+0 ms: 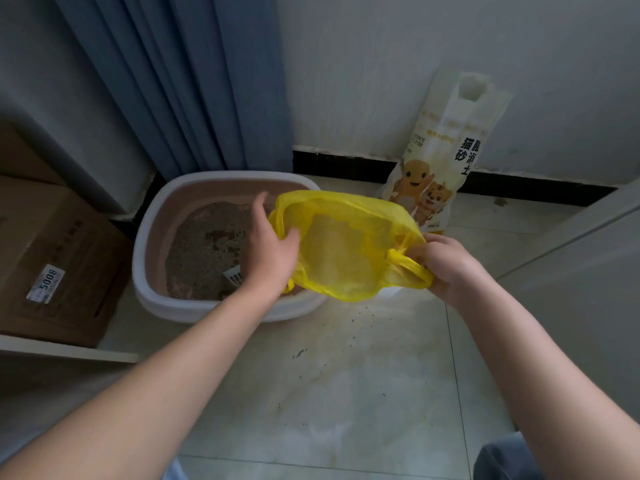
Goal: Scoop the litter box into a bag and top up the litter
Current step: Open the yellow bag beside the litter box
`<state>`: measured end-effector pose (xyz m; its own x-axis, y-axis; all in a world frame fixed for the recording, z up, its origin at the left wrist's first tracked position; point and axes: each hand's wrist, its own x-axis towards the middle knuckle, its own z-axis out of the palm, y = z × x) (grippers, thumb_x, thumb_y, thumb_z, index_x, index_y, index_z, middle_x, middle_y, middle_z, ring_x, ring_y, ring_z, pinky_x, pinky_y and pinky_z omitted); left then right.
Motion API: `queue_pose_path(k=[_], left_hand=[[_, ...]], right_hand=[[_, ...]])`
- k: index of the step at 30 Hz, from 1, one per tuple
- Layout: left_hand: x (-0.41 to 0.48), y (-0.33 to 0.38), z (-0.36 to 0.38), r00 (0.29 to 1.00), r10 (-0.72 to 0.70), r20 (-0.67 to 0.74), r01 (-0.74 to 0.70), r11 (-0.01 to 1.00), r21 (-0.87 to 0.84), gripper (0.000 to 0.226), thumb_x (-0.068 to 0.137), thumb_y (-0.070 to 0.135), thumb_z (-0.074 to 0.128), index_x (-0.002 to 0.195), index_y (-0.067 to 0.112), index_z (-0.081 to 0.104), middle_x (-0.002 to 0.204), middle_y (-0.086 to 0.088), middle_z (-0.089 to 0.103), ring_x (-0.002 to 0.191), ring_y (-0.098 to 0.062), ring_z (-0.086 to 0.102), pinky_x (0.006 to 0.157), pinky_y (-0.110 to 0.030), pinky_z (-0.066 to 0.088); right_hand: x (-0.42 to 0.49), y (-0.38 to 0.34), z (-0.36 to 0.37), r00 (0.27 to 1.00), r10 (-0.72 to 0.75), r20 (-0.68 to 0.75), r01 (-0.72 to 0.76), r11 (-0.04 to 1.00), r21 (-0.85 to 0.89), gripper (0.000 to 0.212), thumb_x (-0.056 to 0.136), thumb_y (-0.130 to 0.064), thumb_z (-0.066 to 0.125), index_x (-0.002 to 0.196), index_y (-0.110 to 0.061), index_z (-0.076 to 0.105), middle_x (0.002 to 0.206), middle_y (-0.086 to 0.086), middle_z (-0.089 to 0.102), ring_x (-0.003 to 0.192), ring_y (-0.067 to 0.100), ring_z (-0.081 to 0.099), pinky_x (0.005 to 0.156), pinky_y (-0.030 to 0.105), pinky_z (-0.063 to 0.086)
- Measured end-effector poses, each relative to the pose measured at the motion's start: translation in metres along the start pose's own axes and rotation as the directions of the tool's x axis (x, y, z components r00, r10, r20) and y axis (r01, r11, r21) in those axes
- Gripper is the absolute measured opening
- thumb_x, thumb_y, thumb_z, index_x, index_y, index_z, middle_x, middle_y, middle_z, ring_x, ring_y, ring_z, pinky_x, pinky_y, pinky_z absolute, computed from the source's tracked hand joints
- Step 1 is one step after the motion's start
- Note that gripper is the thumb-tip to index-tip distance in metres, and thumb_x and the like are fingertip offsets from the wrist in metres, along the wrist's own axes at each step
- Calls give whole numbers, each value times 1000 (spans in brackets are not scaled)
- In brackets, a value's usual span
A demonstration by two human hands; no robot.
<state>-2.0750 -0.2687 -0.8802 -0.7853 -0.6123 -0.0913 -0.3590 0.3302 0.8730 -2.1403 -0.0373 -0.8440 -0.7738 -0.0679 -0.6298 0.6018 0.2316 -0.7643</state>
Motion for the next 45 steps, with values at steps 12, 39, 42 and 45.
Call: queue_pose_path(k=[12, 39, 42, 45], left_hand=[[0, 19, 1, 868, -377, 325, 491, 753, -439, 19, 85, 29, 46, 81, 17, 60, 73, -9, 56, 63, -23, 57, 56, -37, 51], [32, -4, -29, 643, -308, 701, 750, 439, -495, 27, 93, 30, 47, 77, 15, 64, 66, -6, 65, 59, -26, 66, 60, -35, 58], [34, -5, -31, 638, -274, 720, 747, 446, -492, 32, 95, 36, 49, 80, 15, 69, 69, -5, 68, 62, -23, 67, 59, -33, 58], [33, -6, -30, 637, -250, 729, 745, 441, -500, 32, 95, 37, 50, 92, 12, 71, 84, -9, 71, 75, -26, 70, 67, -38, 60]], right_hand=[[-7, 0, 8, 1000, -9, -1, 9, 994, -110, 37, 95, -45, 60, 123, -20, 58, 114, 3, 69, 101, 24, 69, 94, 46, 56], [-9, -9, -12, 977, 144, 156, -206, 820, 534, 38, 107, -29, 39, 122, -4, 63, 99, 19, 75, 77, 31, 76, 53, 45, 60], [-8, -8, -11, 992, 112, 58, -125, 930, 347, 35, 106, -34, 45, 119, -10, 66, 92, 11, 76, 75, 26, 75, 59, 39, 60], [-3, -4, -9, 998, -8, -67, 17, 992, 125, 39, 101, -40, 55, 125, -10, 64, 99, 10, 76, 82, 26, 74, 76, 44, 61]])
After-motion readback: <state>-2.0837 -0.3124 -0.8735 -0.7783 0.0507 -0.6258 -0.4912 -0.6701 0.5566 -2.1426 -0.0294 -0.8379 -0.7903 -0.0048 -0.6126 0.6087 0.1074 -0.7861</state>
